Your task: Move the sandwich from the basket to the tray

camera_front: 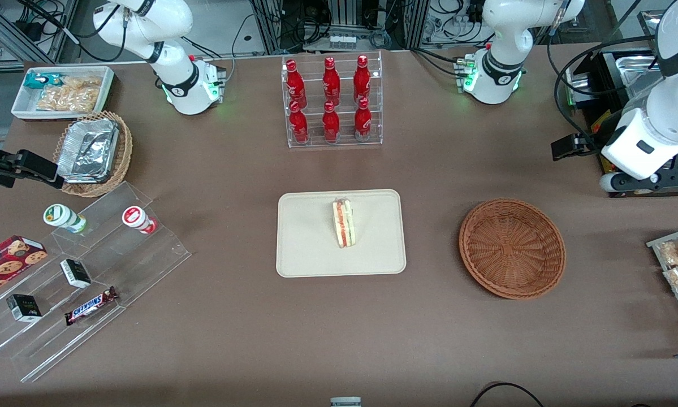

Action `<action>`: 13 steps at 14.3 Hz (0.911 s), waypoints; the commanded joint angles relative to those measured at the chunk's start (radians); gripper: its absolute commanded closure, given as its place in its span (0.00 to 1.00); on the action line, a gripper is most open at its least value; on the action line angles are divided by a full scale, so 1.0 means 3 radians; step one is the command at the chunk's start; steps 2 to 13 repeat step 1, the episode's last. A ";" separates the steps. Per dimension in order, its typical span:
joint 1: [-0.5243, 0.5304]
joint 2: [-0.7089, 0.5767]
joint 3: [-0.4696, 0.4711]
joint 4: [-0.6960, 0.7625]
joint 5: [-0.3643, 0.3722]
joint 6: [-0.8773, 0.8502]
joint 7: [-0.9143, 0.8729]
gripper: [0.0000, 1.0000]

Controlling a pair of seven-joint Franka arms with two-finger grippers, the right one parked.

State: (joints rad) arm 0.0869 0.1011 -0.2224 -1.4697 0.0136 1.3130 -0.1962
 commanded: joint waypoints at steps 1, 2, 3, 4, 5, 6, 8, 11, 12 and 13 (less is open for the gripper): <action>-0.0049 0.0041 0.0046 0.0103 -0.0020 -0.0066 0.0030 0.00; -0.0049 0.0041 0.0046 0.0103 -0.0020 -0.0066 0.0030 0.00; -0.0049 0.0041 0.0046 0.0103 -0.0020 -0.0066 0.0030 0.00; -0.0049 0.0041 0.0046 0.0103 -0.0020 -0.0066 0.0030 0.00; -0.0049 0.0041 0.0046 0.0103 -0.0020 -0.0066 0.0030 0.00; -0.0049 0.0041 0.0046 0.0103 -0.0020 -0.0066 0.0030 0.00; -0.0049 0.0041 0.0046 0.0103 -0.0020 -0.0066 0.0030 0.00; -0.0049 0.0041 0.0046 0.0103 -0.0020 -0.0066 0.0030 0.00; -0.0049 0.0041 0.0046 0.0103 -0.0020 -0.0066 0.0030 0.00; -0.0049 0.0041 0.0046 0.0103 -0.0020 -0.0066 0.0030 0.00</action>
